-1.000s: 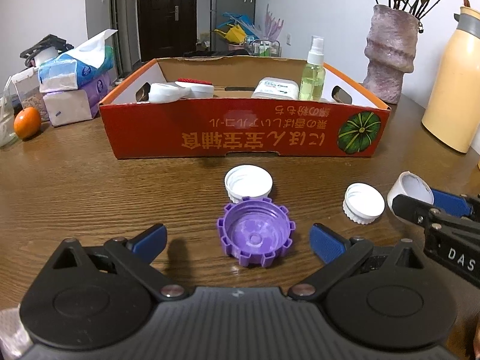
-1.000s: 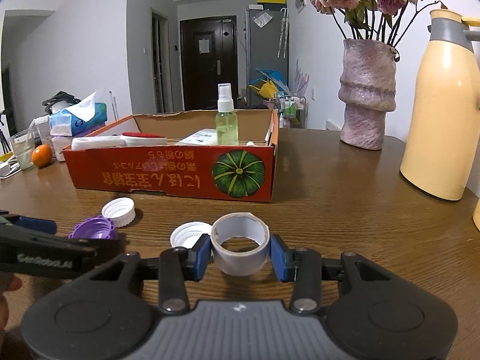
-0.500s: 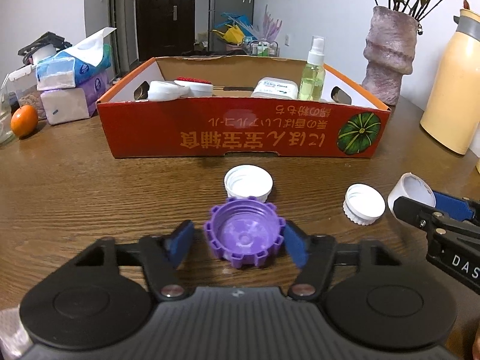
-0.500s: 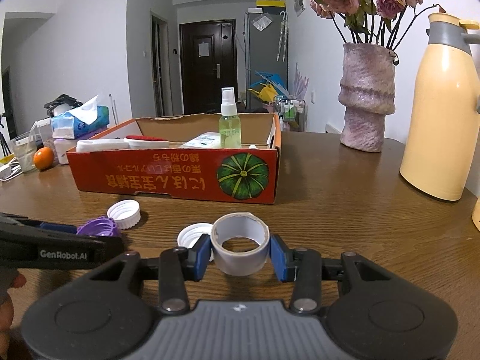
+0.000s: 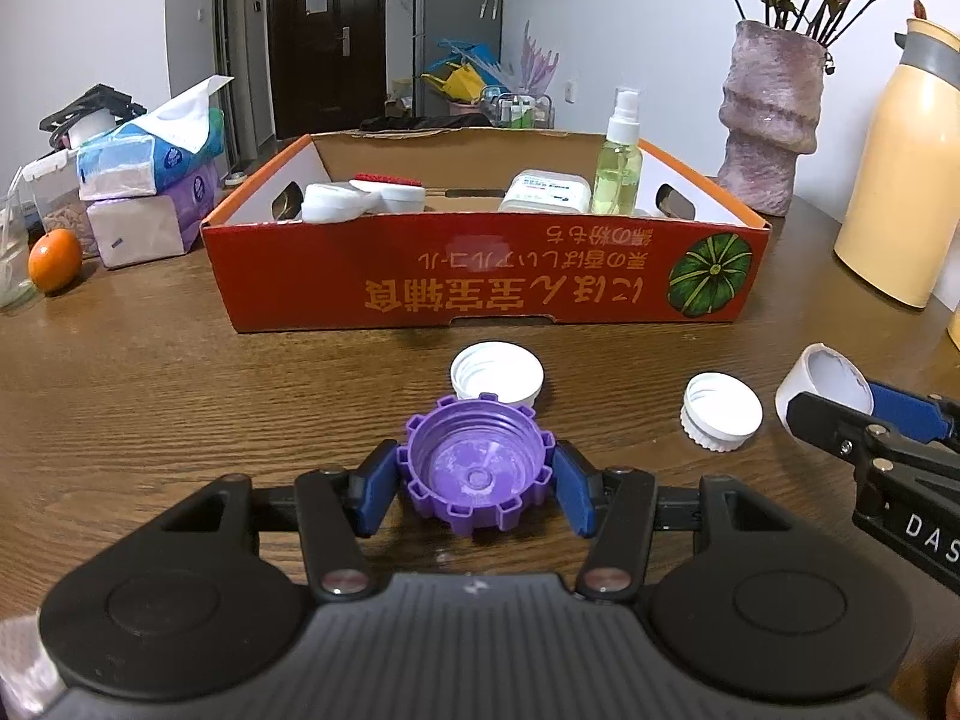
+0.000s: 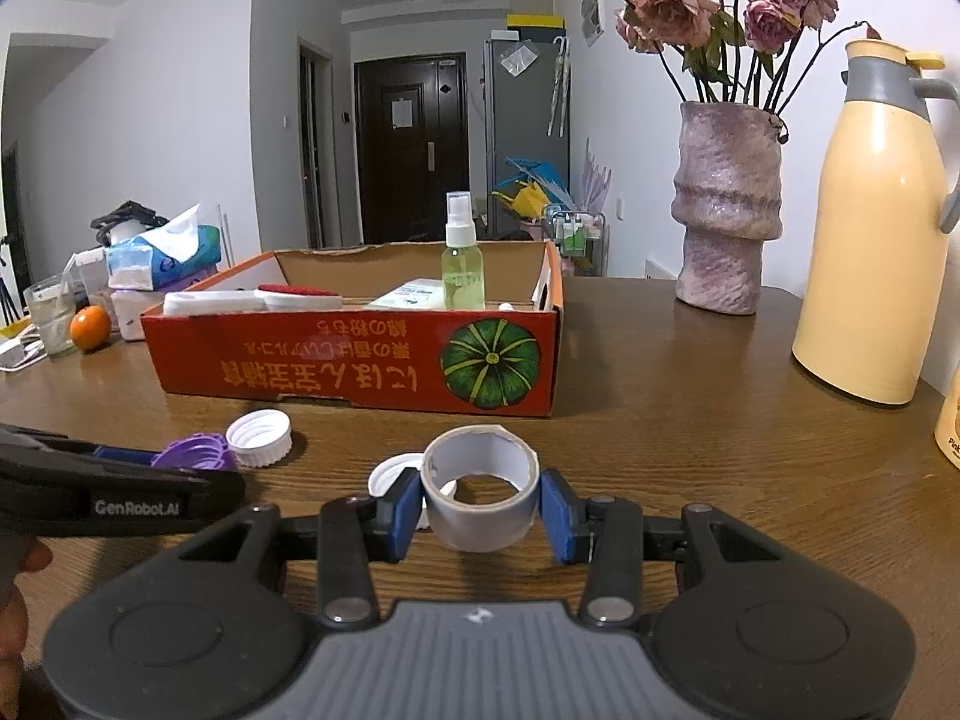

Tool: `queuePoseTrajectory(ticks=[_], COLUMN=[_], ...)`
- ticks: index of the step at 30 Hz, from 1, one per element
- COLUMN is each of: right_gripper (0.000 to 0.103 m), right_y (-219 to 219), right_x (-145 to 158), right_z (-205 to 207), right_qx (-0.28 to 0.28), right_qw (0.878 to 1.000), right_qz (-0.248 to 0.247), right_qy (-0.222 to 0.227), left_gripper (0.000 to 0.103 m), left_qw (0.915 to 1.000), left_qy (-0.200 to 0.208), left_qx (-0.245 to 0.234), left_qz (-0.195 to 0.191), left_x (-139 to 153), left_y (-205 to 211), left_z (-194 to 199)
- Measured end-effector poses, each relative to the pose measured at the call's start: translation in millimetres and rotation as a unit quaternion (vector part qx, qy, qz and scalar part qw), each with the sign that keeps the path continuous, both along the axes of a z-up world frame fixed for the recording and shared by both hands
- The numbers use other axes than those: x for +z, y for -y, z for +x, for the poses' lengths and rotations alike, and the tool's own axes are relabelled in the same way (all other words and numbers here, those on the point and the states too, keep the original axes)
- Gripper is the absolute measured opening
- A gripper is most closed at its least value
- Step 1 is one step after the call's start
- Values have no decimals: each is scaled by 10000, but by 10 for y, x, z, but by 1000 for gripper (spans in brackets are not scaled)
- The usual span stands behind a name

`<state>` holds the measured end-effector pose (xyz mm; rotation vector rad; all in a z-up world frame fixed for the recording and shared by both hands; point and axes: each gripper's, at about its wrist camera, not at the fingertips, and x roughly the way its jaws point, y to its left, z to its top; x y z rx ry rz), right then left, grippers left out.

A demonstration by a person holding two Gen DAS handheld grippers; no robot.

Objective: Organize rigid objects
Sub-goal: 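Carry the purple cap and white tape roll up over the box with both tools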

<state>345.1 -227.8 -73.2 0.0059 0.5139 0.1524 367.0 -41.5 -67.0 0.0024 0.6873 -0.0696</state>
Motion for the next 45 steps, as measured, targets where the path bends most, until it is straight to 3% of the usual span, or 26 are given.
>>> queuePoseTrajectory(ticks=[23, 45], right_gripper=[42, 42], right_y=[-158, -461], right_x=[195, 464], right_z=[-94, 311], right_qx=[127, 230], right_qw=[9980, 9928], right_qz=[342, 519], right_qy=[518, 1058], left_gripper=[56, 56], left_qw=[9948, 9869], left_qy=[980, 1457], left_qx=[-108, 259], left_qz=[-252, -637], left_x=[525, 865], left_y=[-117, -332], left_z=[-285, 157])
